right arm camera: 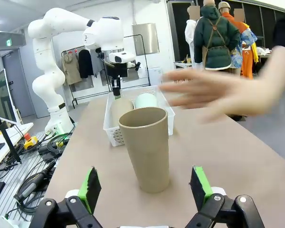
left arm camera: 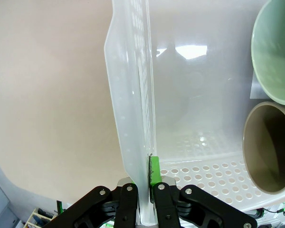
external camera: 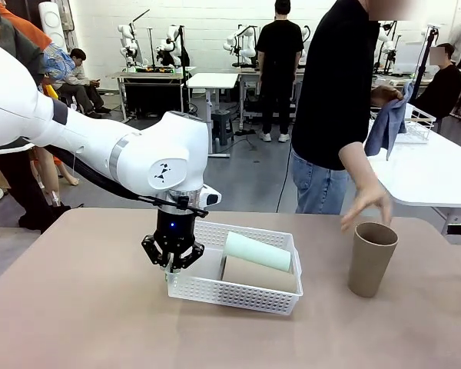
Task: Clean and organize the cups into the basket.
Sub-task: Pick up the Reusable plastic cup from the right side of the table and stack it inside the Organizing basket in the center of the table.
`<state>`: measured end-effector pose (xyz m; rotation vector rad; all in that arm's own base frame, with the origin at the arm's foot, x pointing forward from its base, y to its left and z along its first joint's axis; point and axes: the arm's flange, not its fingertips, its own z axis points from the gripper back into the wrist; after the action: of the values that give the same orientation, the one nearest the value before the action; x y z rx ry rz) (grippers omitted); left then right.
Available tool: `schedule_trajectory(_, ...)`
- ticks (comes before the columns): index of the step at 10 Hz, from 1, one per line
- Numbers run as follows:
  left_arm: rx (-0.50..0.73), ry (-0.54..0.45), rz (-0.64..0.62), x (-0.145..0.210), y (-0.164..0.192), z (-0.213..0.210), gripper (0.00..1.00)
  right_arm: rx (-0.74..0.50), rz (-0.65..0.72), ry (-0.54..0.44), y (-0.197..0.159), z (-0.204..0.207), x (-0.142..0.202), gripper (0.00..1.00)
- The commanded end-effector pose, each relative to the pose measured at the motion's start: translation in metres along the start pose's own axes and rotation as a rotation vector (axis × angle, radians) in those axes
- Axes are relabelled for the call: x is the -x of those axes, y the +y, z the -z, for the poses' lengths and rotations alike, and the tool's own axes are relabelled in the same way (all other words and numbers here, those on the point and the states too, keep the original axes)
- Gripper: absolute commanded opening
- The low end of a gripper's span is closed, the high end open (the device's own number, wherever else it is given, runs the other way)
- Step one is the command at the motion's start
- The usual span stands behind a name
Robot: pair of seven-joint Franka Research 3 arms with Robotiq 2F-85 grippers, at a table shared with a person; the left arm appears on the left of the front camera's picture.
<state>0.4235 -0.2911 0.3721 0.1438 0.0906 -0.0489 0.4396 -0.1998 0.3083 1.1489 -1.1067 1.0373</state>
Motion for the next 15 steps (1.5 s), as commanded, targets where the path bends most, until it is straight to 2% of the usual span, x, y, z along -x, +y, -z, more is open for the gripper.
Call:
schedule_trajectory(1,-0.007,0.000,0.012,0.000,0.000,0.002,0.00,0.002,0.001,-0.002,0.004,0.002,0.000,1.00)
schedule_trajectory(5,-0.007,0.000,0.012,0.000,0.000,0.002,0.00,0.000,0.000,0.000,0.000,0.000,0.000,1.00)
schedule_trajectory(7,-0.007,0.000,0.012,0.000,0.000,0.002,0.00,-0.051,-0.040,0.103,0.008,0.036,0.016,1.00)
schedule_trajectory(9,-0.007,0.000,0.012,0.000,0.000,0.002,0.00,-0.082,-0.051,0.134,-0.005,0.067,0.034,1.00)
schedule_trajectory(11,-0.007,0.000,0.012,0.000,0.000,0.002,0.00,-0.098,-0.025,0.186,-0.018,0.084,0.052,1.00)
schedule_trajectory(15,-0.007,0.000,0.012,0.000,0.000,0.002,0.00,-0.117,-0.014,0.229,-0.030,0.103,0.069,1.00)
